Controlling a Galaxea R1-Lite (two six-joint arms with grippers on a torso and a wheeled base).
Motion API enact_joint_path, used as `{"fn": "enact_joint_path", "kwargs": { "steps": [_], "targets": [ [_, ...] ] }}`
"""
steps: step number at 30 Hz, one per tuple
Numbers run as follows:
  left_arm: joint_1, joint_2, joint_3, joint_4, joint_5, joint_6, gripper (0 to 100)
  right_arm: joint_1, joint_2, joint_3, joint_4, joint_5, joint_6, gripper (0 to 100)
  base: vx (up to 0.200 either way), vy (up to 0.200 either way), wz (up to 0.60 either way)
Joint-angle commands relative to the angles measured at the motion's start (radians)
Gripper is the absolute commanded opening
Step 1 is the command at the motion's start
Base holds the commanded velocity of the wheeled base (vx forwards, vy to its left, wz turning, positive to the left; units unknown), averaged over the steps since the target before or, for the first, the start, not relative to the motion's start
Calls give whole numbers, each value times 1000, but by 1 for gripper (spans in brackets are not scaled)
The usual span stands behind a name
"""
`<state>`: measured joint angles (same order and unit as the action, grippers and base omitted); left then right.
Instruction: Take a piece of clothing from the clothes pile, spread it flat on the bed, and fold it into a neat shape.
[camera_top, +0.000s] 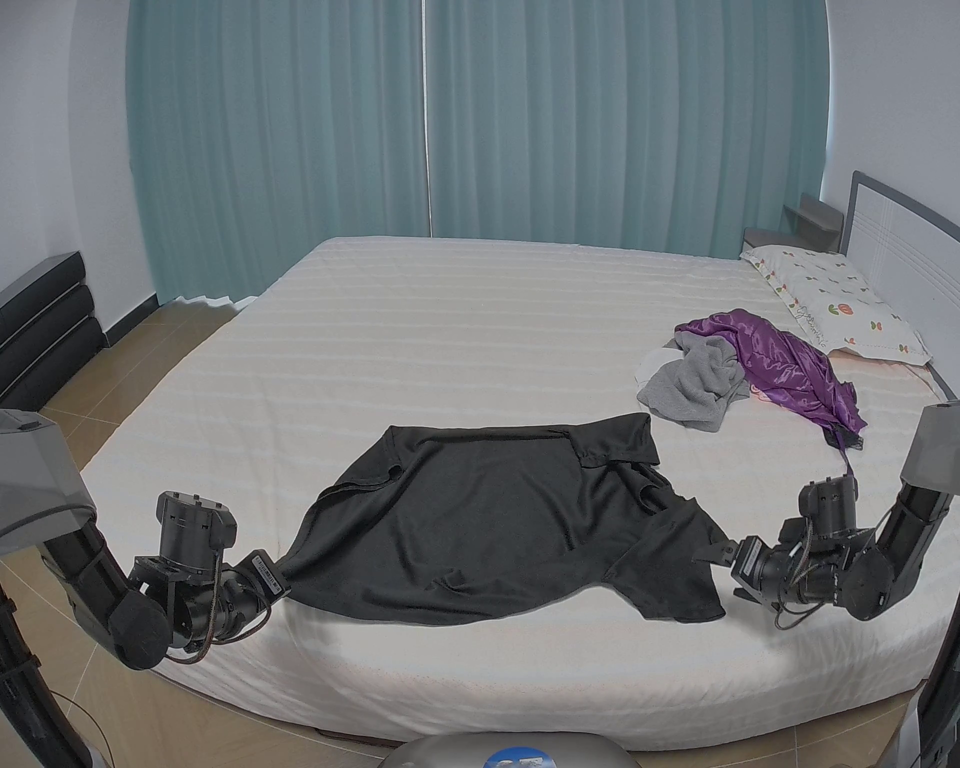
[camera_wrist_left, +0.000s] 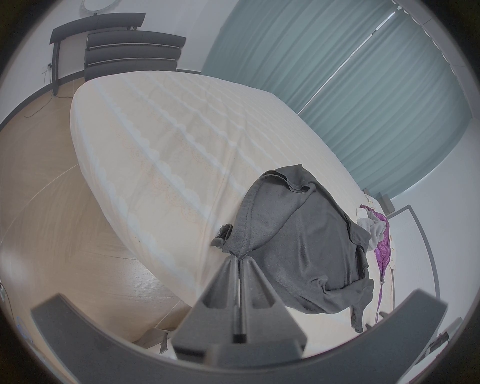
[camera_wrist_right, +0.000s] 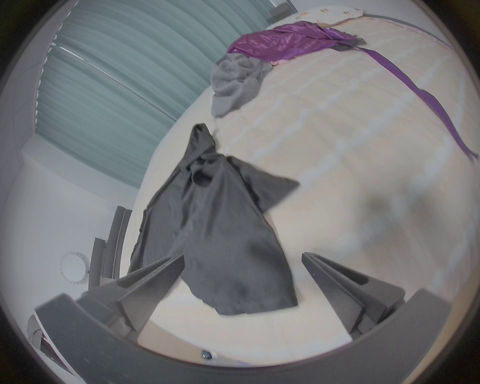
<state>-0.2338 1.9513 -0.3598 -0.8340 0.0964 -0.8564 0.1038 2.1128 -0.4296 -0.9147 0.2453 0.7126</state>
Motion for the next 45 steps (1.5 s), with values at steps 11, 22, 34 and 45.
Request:
{"fn": "enact_joint_path", "kwargs": {
  "steps": [11,22,34,45],
  "targets": [
    [1,-2,-1,0,0,-1,0,71,-23,107,-1,5,34,100,0,0,0],
    [1,0,-1,0,0,-1,0,100,82,37,-1,-49,76,0,0,0,0],
    [2,-11,5,0,3,7,0,94,-105,121,17,-41,81,0,0,0,0],
    [5,-31,15,1,3,17,0,86,-298,259,69,2,79,0,0,0,0]
  ]
}}
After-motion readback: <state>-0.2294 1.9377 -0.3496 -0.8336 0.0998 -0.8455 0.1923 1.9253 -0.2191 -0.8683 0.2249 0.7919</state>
